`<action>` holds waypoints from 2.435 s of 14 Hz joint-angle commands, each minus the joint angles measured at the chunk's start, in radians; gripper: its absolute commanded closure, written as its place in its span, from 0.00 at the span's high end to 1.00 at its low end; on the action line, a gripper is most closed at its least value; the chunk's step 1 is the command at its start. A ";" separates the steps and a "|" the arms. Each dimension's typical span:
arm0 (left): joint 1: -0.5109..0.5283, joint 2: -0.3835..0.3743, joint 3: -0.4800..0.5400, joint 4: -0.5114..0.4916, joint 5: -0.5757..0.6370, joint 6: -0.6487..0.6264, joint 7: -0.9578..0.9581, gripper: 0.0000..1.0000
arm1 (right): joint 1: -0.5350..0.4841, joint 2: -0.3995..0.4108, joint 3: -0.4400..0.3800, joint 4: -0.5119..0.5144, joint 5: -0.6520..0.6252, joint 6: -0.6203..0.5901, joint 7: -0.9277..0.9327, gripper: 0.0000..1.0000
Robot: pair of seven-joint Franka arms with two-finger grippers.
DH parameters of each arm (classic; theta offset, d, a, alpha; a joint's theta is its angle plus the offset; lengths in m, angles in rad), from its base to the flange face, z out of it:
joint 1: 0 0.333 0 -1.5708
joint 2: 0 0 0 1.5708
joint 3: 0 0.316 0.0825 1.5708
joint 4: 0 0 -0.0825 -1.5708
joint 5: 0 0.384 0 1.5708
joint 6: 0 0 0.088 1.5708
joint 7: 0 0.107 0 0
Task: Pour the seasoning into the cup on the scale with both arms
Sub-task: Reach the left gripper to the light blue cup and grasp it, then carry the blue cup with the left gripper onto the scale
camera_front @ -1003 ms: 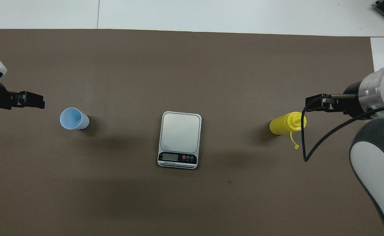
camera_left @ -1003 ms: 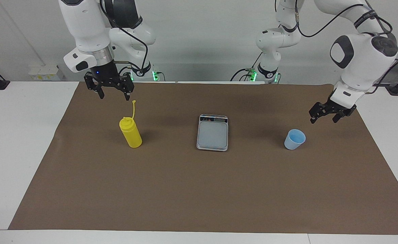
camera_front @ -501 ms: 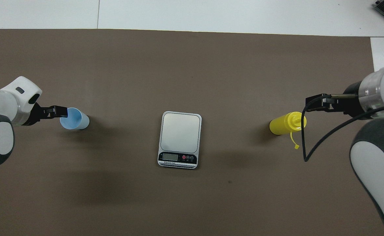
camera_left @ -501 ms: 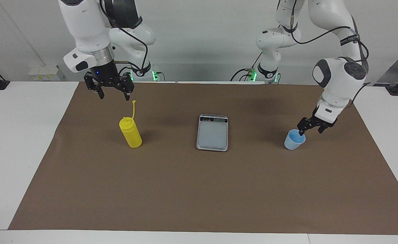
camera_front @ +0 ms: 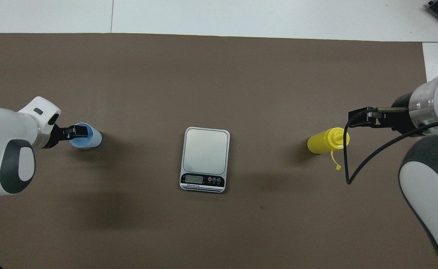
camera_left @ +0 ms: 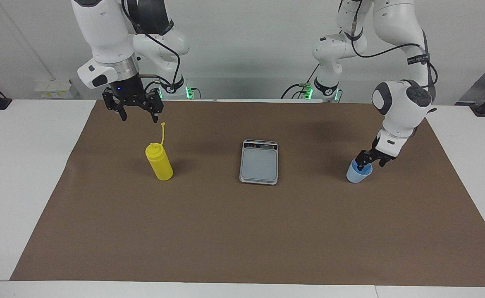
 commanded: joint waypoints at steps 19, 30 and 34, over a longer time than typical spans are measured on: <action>-0.249 0.036 -0.006 0.407 -0.025 -0.406 -0.160 0.00 | -0.014 -0.022 0.003 -0.023 0.019 0.003 -0.029 1.00; -0.629 0.104 -0.006 0.365 0.059 -0.256 -0.539 0.00 | -0.014 -0.025 0.005 -0.020 0.019 -0.066 -0.030 1.00; -0.659 0.122 -0.006 0.327 0.067 -0.201 -0.558 0.00 | -0.034 -0.025 0.005 -0.020 0.019 -0.079 -0.039 1.00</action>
